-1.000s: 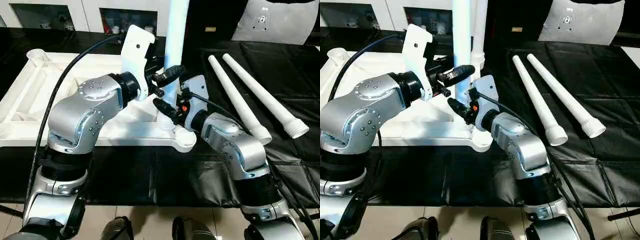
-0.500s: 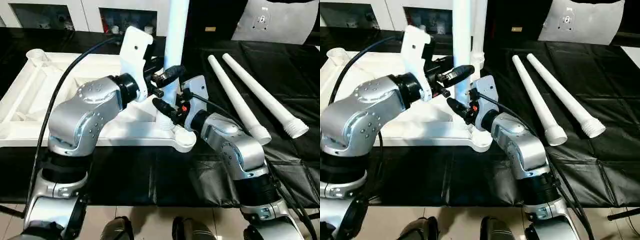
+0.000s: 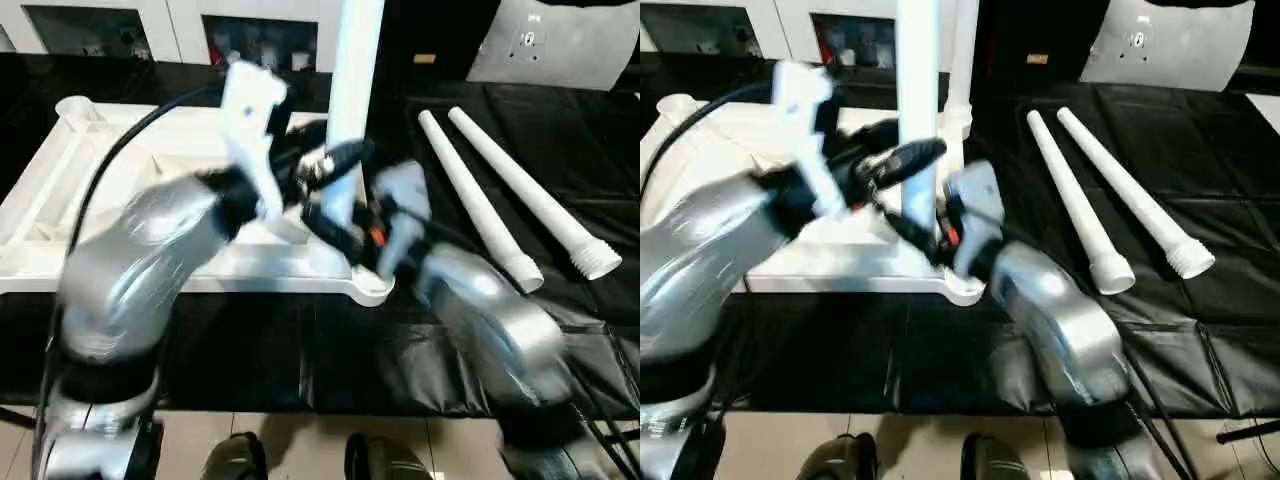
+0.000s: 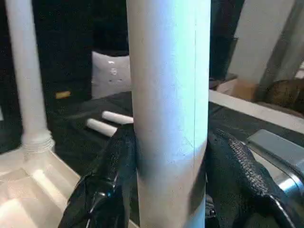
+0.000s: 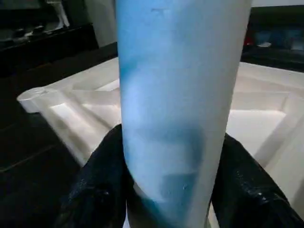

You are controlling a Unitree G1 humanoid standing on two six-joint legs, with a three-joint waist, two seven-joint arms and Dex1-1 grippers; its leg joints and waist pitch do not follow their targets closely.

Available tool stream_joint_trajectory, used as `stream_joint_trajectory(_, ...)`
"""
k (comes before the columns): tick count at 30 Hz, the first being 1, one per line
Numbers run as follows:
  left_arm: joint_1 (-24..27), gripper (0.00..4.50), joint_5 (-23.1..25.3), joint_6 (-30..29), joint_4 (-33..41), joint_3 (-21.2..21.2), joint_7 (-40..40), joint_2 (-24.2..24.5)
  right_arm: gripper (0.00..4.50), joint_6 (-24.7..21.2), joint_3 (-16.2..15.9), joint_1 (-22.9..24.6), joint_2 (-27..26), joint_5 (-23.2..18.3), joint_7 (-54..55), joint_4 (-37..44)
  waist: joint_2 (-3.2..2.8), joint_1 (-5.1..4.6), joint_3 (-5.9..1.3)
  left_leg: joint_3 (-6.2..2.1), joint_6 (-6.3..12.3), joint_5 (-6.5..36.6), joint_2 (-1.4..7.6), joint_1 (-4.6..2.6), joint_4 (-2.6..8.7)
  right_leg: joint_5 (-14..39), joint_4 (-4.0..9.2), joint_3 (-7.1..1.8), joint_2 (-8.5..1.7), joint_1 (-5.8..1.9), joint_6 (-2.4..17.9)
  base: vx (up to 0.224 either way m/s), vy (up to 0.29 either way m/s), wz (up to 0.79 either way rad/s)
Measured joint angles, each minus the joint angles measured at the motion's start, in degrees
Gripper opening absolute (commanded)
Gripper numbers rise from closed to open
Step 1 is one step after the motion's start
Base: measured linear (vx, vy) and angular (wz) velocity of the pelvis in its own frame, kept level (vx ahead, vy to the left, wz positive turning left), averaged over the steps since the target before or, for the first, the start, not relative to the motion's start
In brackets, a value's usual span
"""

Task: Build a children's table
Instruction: Pick table leg

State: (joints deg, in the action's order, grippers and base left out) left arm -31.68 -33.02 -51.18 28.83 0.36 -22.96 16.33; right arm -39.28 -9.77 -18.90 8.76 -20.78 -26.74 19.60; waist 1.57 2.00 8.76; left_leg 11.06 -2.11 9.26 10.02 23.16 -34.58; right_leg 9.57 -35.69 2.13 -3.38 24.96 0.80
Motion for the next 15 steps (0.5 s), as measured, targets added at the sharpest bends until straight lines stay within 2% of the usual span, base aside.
stream_joint_trajectory(5, 10.07, 2.82, -2.27, 1.05, 6.87, -0.88, -1.79, 1.54, 1.88, -1.78, -2.47, 9.28, 2.80, -2.50, -1.41, 7.12, 0.00, -0.10, 0.01, -0.05, -0.02, 0.00, 0.00, -0.05, 0.05, 0.17, 0.02, 0.00, 0.02, -0.01, -0.28, 0.000, 0.000, 0.00)
stream_joint_trajectory(11, 16.40, 2.82, -1.74, 4.09, 7.97, -2.91, -3.02, 1.99, 1.88, -0.58, -3.89, 12.71, 5.61, -1.90, -4.29, 6.87, 0.04, -0.22, 0.03, -0.15, -0.04, -0.01, 0.00, 0.00, 0.16, 0.19, 0.65, 0.10, 0.03, -0.10, -0.33, 0.000, 0.000, 0.00)
stream_joint_trajectory(15, 18.78, 2.82, -1.59, 6.59, 6.83, -3.38, -3.20, 1.24, 1.88, 0.01, -4.32, 12.73, 6.68, -1.72, -5.06, 5.87, 0.07, -0.32, 0.04, -0.14, -0.02, -0.01, -0.06, 0.02, 0.12, 0.22, 0.91, 0.04, 0.01, -0.15, -0.38, 0.000, 0.000, 0.00)
